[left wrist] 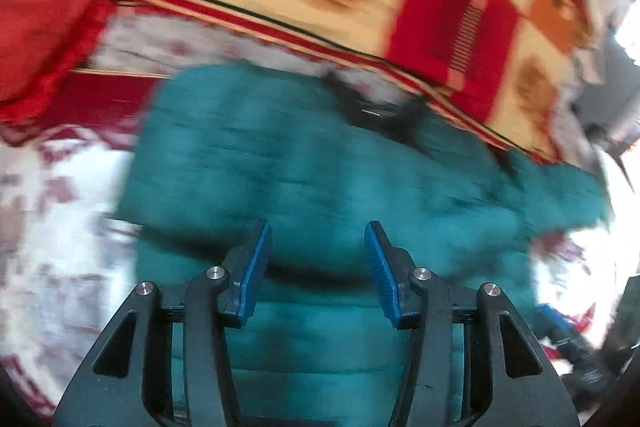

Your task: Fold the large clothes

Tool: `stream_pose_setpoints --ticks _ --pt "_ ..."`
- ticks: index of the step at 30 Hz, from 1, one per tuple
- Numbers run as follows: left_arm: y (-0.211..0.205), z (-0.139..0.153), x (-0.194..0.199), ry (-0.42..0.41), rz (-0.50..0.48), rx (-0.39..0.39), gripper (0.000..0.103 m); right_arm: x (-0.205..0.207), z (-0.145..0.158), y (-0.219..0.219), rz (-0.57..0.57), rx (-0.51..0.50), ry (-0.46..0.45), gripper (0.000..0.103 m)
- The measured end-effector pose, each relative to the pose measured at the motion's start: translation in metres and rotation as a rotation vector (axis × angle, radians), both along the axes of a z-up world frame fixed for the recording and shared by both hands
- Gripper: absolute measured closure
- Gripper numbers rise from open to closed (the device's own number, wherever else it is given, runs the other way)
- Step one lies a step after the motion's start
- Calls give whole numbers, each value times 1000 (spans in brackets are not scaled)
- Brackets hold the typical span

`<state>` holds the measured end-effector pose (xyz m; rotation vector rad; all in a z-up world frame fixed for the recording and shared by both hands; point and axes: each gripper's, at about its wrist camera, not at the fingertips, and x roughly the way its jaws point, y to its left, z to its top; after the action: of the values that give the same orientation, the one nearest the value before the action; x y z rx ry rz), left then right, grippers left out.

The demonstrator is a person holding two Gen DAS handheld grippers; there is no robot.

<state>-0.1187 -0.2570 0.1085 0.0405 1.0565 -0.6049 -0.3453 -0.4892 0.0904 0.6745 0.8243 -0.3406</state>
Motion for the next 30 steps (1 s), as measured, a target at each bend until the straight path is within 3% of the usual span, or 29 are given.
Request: stream_pose_setpoints --ticks 10,11,12,13,16,19,24,30 --pt "67 -24 26 32 153 18 55 88 -36 -26 -26 261 30 1" --pt "71 -26 28 34 166 19 55 95 -37 -26 -19 257 30 10" --pt "76 -26 30 36 179 20 55 101 -38 -26 -8 240 33 22" --pt "83 -27 33 36 200 20 55 106 -36 -24 4 219 37 52" --pt "94 -26 42 29 244 18 55 113 -29 -17 23 147 34 76" --pt "100 -24 48 23 265 9 55 115 -16 -15 56 84 2 85" --pt "90 -18 52 -10 263 5 55 110 26 -27 27 -132 -48 87" --pt "57 -27 59 -21 236 38 55 126 31 -45 4 -341 25 87"
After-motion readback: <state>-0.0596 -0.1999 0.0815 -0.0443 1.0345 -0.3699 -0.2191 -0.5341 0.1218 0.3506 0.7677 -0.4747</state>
